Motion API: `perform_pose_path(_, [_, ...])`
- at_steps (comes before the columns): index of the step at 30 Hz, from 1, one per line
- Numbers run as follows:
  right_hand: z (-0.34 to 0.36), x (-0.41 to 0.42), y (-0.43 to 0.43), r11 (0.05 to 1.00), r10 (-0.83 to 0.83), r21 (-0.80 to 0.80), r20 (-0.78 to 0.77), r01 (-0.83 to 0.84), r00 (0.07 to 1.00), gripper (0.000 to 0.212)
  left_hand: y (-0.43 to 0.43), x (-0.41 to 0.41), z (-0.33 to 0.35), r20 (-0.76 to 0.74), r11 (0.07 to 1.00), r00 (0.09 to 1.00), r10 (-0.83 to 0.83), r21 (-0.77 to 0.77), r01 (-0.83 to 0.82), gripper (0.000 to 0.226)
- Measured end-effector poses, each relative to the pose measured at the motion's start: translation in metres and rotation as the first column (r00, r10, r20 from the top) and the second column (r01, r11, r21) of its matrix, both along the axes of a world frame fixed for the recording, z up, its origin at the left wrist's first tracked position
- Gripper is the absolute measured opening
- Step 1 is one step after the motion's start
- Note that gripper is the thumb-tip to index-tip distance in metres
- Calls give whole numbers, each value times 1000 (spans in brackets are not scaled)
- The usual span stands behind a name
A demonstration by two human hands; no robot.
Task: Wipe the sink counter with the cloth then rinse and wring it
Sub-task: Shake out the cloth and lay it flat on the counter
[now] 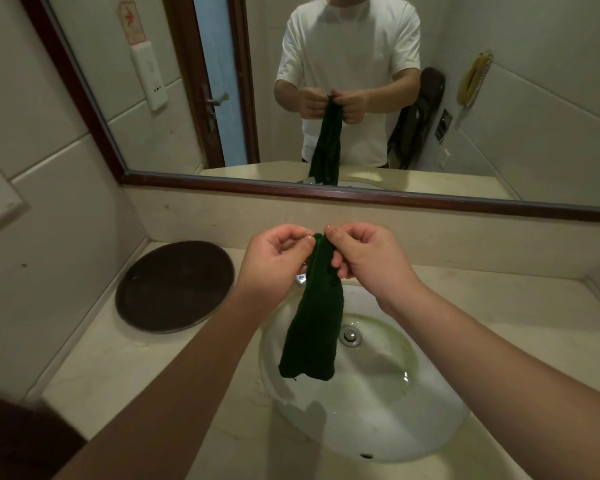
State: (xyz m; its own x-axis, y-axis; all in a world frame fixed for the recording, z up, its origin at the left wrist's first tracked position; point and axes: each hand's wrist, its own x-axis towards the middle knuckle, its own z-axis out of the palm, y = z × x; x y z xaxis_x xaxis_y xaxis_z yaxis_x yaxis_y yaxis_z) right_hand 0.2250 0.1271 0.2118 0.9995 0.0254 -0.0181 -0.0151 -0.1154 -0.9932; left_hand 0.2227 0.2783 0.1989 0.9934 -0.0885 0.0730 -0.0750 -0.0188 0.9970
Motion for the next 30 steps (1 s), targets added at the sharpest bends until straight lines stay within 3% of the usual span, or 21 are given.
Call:
perform_pose_path(6, [-2, -2, 3, 1000, -10, 0, 15, 10, 1000, 29, -6, -7, 4, 29, 1000, 999, -13, 6, 12, 14])
perform_pose_path(9, [-7, 0, -5, 979, 89, -189, 32, -81, 996, 35, -3, -6, 4, 28, 999, 999, 38, 30, -39, 15])
perform_pose_path(11, [-16, 3, -20, 871, 195, -463, 13, -166, 981, 42, 5, -5, 8, -5, 998, 998, 58, -15, -58, 12])
perform_pose_path(13, [-27, 4, -37, 690, 283, -687, -32, -226, 959, 42, 14, -4, 14, -22, 999, 999, 44, 7, -44, 11])
perform_pose_path(15, [-30, 6, -50, 531, 326, -819, -42, -219, 944, 33, 25, -4, 17, -14, 998, 1000, 25, 53, -25, 10])
perform_pose_path(17, [-24, 7, -59, 484, 324, -858, -7, -172, 946, 25, 35, -4, 17, 4, 996, 1000, 26, 90, -27, 10])
perform_pose_path(20, [-11, 9, -66, 519, 293, -850, 83, -86, 952, 21, 46, -5, 14, 27, 989, 999, 34, 143, -37, 11])
perform_pose_path(25, [6, 5, -52, 868, 153, -497, 248, -10, 957, 5, 62, -9, 13, 86, 974, 977, 196, 96, -204, 29])
perform_pose_path(26, [9, 3, -47, 899, 145, -438, 259, -18, 955, 4, 66, -11, 14, 99, 967, 968, 230, 92, -239, 33])
perform_pose_path(28, [12, 2, -38, 927, 170, -370, 275, -59, 946, 26, 74, -15, 18, 125, 951, 948, 291, 70, -301, 32])
perform_pose_path(30, [13, 9, -27, 914, 183, -403, 287, -55, 940, 33, 83, -17, 21, 130, 931, 927, 351, 59, -361, 25])
